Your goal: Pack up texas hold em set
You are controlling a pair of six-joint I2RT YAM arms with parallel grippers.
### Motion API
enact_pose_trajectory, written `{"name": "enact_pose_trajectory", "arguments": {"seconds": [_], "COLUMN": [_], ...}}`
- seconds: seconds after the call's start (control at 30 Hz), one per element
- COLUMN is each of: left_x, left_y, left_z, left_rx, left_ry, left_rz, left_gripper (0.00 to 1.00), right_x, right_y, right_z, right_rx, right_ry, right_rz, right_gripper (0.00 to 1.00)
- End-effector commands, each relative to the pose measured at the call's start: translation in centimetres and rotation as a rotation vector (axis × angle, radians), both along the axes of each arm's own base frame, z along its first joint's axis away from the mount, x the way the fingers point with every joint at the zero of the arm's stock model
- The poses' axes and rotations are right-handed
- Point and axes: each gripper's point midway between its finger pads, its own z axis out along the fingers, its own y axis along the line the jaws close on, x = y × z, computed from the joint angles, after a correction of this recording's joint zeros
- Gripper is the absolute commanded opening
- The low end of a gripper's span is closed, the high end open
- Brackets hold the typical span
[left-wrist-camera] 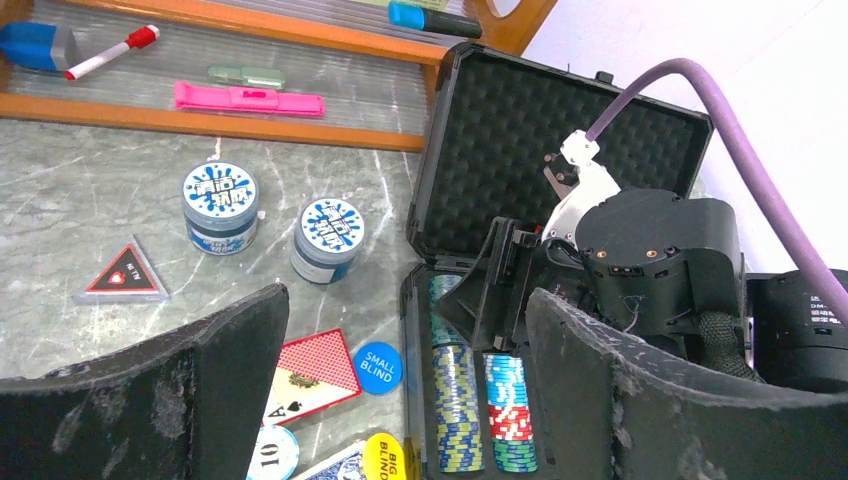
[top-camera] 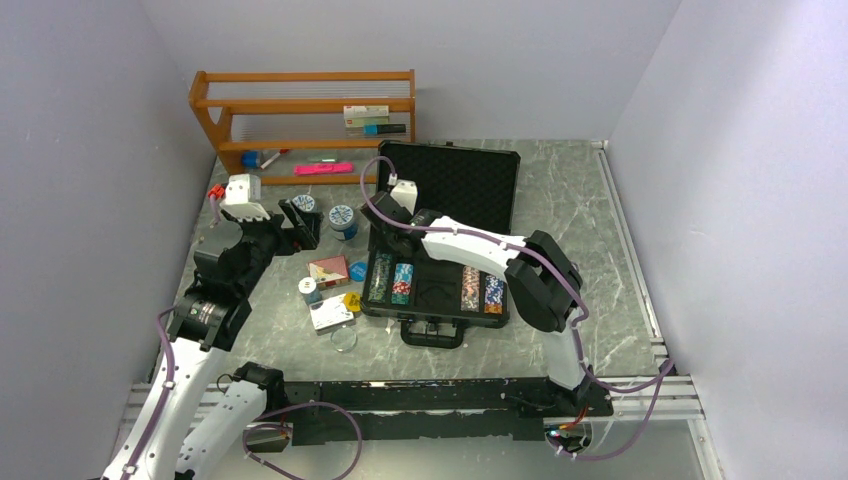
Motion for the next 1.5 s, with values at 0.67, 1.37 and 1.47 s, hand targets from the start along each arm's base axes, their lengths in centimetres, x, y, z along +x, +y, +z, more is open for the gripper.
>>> {"name": "enact_pose_trajectory", "arguments": {"seconds": [0.67, 1.37, 1.47], "left_x": [-1.9, -1.2, -1.1], "left_y": [4.6, 2.4, 2.4], "left_z": [-14.0, -24.2, -24.1], "left_rx": [-0.02, -0.018, -0.009], "left_ry": [0.463, 0.676, 0.679], "left_rz": [0.357, 0.321, 0.318], "left_gripper": [0.97, 0.6, 0.5], "right_x": [-3.6, -6.6, -6.9], "right_y": [-4.4, -6.8, -6.9], "right_z": [7.7, 9.0, 8.9], "right_rx": [0.173, 0.274, 0.282], "right_ry": [-0.192, -0.213, -0.205], "right_rz": [0.094, 0.116, 0.113], "right_gripper": [0.54, 0.55, 0.55]}}
